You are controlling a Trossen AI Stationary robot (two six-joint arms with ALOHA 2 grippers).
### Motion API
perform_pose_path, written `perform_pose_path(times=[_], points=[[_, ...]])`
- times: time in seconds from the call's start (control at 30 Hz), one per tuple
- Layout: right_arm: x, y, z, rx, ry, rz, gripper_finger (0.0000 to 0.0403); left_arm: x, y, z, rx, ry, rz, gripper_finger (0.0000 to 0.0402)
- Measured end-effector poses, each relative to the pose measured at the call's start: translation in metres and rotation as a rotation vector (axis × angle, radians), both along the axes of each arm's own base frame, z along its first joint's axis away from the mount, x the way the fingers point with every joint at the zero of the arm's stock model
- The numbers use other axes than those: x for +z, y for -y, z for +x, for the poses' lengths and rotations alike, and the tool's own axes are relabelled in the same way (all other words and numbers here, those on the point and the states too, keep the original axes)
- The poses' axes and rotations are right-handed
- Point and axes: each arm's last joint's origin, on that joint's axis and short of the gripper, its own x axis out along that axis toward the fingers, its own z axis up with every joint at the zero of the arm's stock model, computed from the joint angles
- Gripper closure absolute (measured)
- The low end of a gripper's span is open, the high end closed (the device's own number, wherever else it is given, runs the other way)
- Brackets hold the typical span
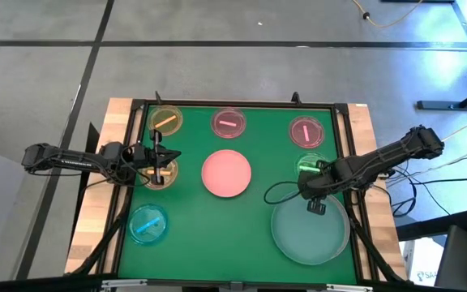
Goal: Stack plastic plates
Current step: Stack the blue plate on top of the gray plate
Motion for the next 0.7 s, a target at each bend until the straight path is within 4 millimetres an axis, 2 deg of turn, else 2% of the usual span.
perform_pose_path(times=[0.23,0.43,0.7], points=[[-0.019,0.004,-0.01,-0.088,-0.082,-0.02,0.04,0.0,0.0,0.0,0.0,0.0,0.0,0.0398],[-0.024,0.004,-0.013,-0.16,-0.106,-0.016,0.0394,0.0,0.0,0.0,0.0,0.0,0.0,0.0398],[-0.022,0.002,-0.017,-0.182,-0.192,0.076,0.0303,0.0,0.0,0.0,0.0,0.0,0.0,0.0398]])
